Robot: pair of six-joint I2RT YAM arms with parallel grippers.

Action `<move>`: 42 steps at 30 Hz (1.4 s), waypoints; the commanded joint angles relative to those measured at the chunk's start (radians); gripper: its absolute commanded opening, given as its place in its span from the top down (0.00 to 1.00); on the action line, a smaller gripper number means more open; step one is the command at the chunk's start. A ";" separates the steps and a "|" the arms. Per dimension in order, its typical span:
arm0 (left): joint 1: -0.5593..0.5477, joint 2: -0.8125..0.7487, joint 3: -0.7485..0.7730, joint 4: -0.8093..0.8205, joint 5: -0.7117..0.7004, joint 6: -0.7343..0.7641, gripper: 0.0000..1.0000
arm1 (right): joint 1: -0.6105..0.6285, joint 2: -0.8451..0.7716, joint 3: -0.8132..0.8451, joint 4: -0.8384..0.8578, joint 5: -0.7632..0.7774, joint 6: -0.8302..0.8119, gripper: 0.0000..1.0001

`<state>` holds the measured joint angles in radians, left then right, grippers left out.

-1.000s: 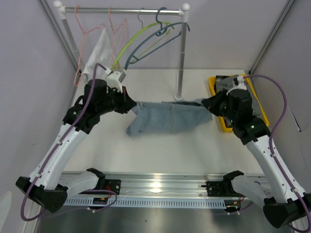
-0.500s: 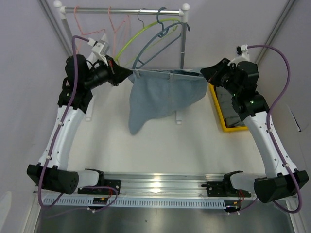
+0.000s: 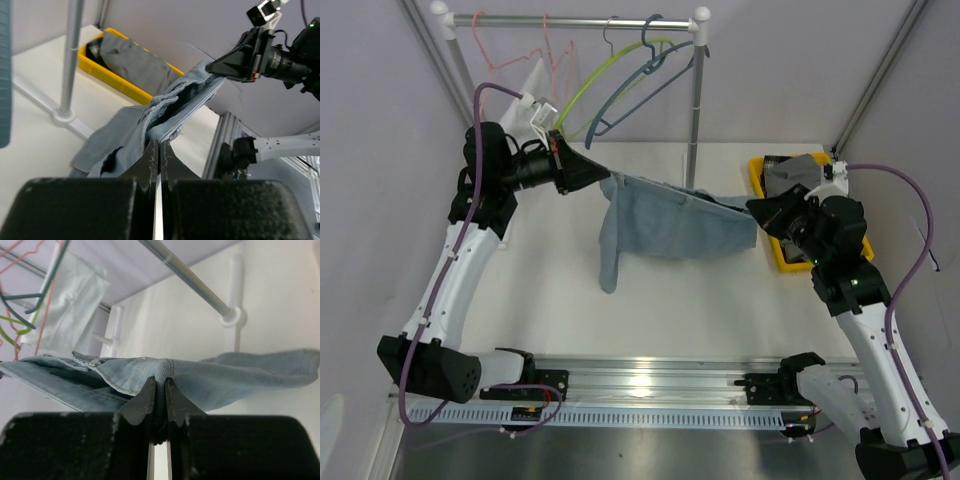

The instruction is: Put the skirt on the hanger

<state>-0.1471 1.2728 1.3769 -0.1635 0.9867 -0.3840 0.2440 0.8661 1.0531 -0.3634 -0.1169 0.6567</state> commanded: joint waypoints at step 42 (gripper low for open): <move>-1.014 -0.267 -0.647 0.459 -1.287 0.076 0.41 | 0.150 0.089 0.401 -0.161 0.215 -0.118 1.00</move>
<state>-1.1137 0.9287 0.7021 0.1429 -0.0364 -0.3737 0.3668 0.9443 1.4158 -0.6094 0.0509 0.5514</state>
